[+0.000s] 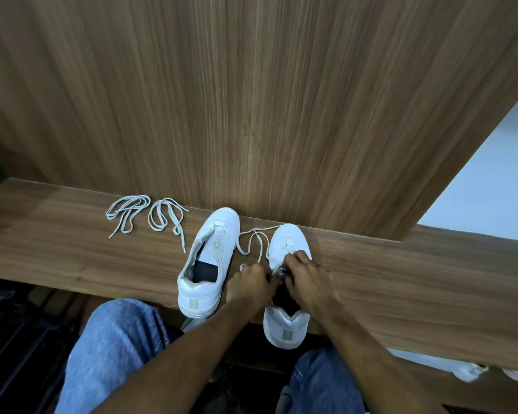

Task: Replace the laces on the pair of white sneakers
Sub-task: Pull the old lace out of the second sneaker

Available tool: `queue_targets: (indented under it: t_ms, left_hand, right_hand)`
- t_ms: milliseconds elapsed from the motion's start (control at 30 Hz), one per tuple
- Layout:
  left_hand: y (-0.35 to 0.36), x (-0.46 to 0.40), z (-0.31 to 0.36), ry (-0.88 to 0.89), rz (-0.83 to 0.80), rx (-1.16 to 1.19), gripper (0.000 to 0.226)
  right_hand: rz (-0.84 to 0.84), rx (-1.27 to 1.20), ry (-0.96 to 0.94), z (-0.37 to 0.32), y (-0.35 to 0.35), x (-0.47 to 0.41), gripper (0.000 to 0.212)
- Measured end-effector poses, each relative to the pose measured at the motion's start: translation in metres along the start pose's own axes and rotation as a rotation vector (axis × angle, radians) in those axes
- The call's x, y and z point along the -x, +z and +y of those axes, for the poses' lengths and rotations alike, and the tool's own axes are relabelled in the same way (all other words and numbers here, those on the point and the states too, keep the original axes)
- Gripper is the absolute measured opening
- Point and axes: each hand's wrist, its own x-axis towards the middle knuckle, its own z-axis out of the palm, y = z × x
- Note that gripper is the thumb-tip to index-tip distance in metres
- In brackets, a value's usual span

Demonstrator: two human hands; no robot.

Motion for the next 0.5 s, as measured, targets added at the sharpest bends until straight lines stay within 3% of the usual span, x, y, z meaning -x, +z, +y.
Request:
queue_targets:
  t_ms: [67, 133, 233, 300, 367, 500]
  left_hand:
    - [0.000, 0.000, -0.002, -0.004, -0.002, 0.022, 0.035]
    - [-0.001, -0.001, -0.004, -0.008, -0.001, 0.035, 0.037]
    - [0.000, 0.000, -0.006, -0.020, -0.004, 0.072, 0.037]
    - [0.001, 0.000, -0.005, -0.019, 0.005, 0.083, 0.034]
    - [0.000, 0.000, -0.004, -0.018, 0.017, 0.078, 0.032]
    - [0.003, 0.003, -0.004, -0.022, 0.029, 0.071, 0.034]
  right_hand:
    - [0.043, -0.053, 0.038, -0.002, 0.003, -0.003, 0.019]
    - [0.098, -0.295, 0.186, 0.003, 0.009, -0.008, 0.010]
    - [0.187, -1.147, 0.681, 0.014, 0.004, -0.012, 0.011]
    - [0.157, -1.556, 0.846, 0.015, 0.001, -0.007, 0.011]
    - [0.116, -1.507, 0.742, 0.016, 0.002, -0.005, 0.010]
    - [0.033, -0.773, 0.228, 0.018, 0.002, -0.004, 0.038]
